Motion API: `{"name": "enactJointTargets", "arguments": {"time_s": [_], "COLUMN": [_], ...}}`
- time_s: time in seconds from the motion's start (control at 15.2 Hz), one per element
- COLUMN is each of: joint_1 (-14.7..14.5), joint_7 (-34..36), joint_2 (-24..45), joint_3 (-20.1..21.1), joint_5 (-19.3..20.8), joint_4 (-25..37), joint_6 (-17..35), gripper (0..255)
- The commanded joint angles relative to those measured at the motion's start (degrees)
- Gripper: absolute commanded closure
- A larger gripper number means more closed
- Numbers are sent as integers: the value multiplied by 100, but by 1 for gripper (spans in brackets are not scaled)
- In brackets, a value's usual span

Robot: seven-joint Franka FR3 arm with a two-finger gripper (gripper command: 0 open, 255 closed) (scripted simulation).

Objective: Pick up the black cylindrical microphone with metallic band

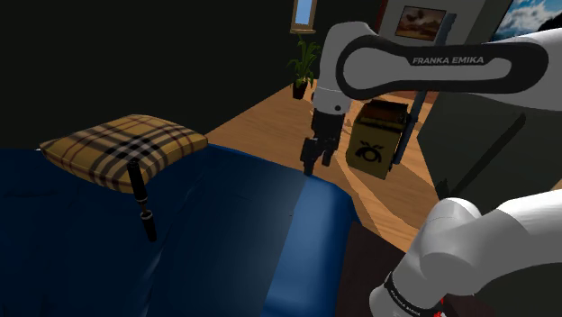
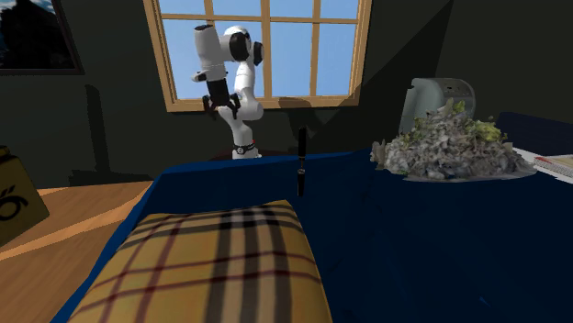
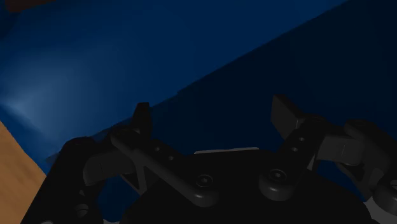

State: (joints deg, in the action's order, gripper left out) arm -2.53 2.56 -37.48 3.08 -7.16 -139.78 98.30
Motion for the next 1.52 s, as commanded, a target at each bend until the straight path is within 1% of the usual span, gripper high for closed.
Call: {"name": "enactJointTargets", "arguments": {"time_s": [0.0, 0.4, 0.79, 1.12, 1.45], "joint_1": [-113, -444, -729, -930, -1119], "joint_7": [-107, -368, -601, -743, -810], "joint_2": [237, 1053, 1932, 2681, 3430], "joint_3": [85, 392, 711, 983, 1244], "joint_5": [-75, -270, -352, -290, -71], "joint_4": [-4, 161, 527, 963, 1499], "joint_6": [438, 1629, 2685, 3448, 4097], "gripper": [0, 0, 0, 0, 0]}}
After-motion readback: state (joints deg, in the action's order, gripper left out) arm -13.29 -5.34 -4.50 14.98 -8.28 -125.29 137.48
